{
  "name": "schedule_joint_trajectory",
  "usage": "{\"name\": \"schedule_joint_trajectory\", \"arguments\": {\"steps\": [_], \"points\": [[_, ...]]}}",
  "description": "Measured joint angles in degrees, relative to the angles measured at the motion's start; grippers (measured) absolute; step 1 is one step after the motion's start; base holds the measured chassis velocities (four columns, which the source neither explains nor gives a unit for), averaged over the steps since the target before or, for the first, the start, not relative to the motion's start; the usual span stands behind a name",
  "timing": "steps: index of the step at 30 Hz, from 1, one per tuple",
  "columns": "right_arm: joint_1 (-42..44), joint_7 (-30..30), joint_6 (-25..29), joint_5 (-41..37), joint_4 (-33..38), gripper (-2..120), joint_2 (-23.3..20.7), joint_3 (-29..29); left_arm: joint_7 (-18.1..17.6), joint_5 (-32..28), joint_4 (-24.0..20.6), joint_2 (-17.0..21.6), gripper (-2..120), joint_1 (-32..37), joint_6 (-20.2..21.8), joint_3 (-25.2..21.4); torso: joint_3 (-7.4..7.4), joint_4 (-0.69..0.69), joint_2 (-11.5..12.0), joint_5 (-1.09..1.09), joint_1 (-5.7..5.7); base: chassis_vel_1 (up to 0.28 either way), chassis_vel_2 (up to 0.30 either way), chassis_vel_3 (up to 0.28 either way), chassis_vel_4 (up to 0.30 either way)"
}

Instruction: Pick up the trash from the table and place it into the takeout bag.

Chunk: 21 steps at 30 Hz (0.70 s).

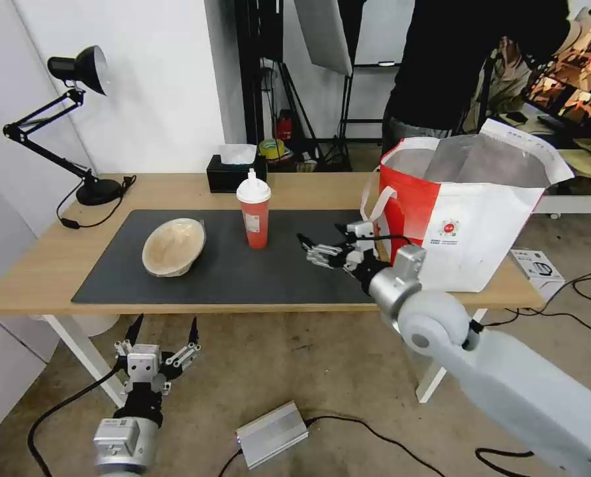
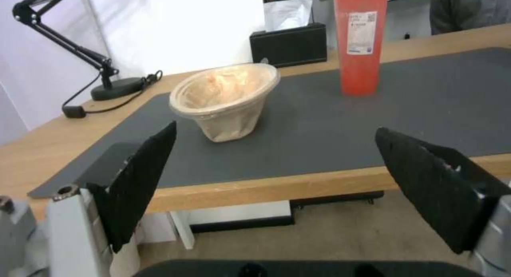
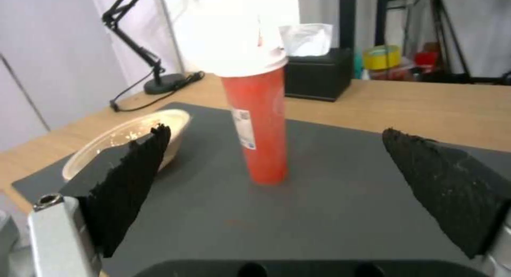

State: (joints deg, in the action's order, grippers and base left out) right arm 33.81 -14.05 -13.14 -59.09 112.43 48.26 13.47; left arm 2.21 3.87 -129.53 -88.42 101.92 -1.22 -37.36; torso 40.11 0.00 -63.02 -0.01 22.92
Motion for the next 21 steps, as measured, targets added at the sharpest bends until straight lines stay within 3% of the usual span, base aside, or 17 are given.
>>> {"name": "schedule_joint_trajectory", "arguments": {"steps": [21], "points": [[-6.7, 4.8, -0.9, 1.4, -12.4, 100, 8.5, 2.7, -0.1, -0.1, 0.9, -0.2, 100, 0.1, -0.9, -0.6, 0.0, -0.01, 0.0, 0.0, 0.0, 0.0, 0.0, 0.0, 0.0]]}}
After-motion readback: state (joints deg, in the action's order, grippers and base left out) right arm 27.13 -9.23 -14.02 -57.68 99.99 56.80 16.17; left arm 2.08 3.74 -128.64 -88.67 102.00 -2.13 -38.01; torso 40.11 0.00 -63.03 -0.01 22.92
